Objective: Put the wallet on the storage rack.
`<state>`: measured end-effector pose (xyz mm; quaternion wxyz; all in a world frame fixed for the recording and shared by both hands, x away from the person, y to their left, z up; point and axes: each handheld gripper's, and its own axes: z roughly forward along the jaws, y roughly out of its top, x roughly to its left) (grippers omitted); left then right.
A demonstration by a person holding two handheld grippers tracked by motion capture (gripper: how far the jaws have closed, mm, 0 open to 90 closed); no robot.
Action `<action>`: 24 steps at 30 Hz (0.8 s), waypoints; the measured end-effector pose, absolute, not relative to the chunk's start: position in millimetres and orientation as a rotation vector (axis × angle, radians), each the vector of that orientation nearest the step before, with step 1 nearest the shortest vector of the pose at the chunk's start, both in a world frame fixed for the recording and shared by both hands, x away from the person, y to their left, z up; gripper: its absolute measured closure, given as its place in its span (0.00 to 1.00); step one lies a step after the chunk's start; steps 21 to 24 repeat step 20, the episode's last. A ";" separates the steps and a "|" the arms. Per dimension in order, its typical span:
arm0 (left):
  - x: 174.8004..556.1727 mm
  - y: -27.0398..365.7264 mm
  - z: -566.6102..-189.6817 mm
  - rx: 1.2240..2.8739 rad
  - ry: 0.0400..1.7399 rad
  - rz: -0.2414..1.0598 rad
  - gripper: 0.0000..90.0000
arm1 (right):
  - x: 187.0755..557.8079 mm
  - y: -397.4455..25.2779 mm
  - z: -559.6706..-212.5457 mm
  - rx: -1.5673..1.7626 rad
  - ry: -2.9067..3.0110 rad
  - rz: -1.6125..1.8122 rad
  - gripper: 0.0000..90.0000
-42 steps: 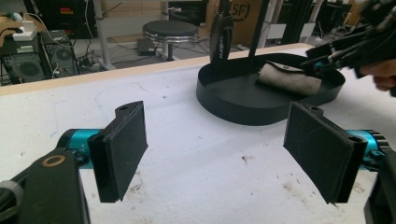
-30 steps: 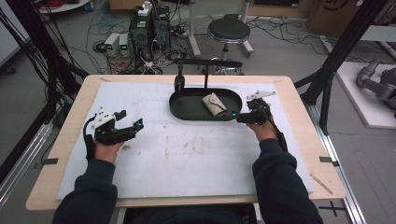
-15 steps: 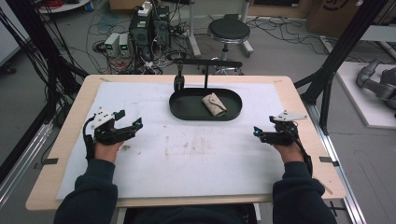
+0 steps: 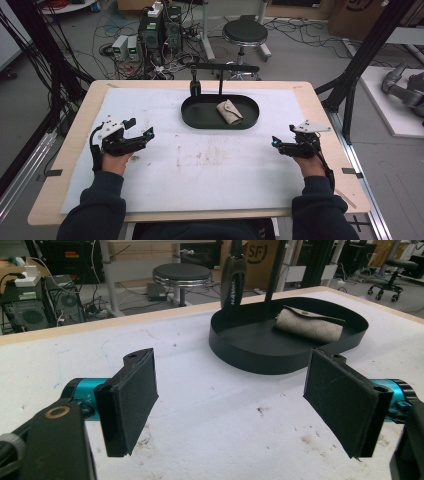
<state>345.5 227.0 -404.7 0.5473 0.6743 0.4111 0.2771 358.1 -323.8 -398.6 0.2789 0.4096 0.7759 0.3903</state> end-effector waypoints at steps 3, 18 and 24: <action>345.5 227.0 -405.3 1.596 0.976 0.655 0.23 | 358.8 -324.4 -398.4 1.096 2.079 1.044 0.23; 346.6 226.8 -406.4 1.600 0.981 0.653 0.23 | 358.8 -328.0 -397.9 1.103 2.066 1.047 0.23; 346.9 227.1 -406.7 1.596 0.986 0.654 0.23 | 359.0 -327.7 -398.0 1.104 2.065 1.049 0.23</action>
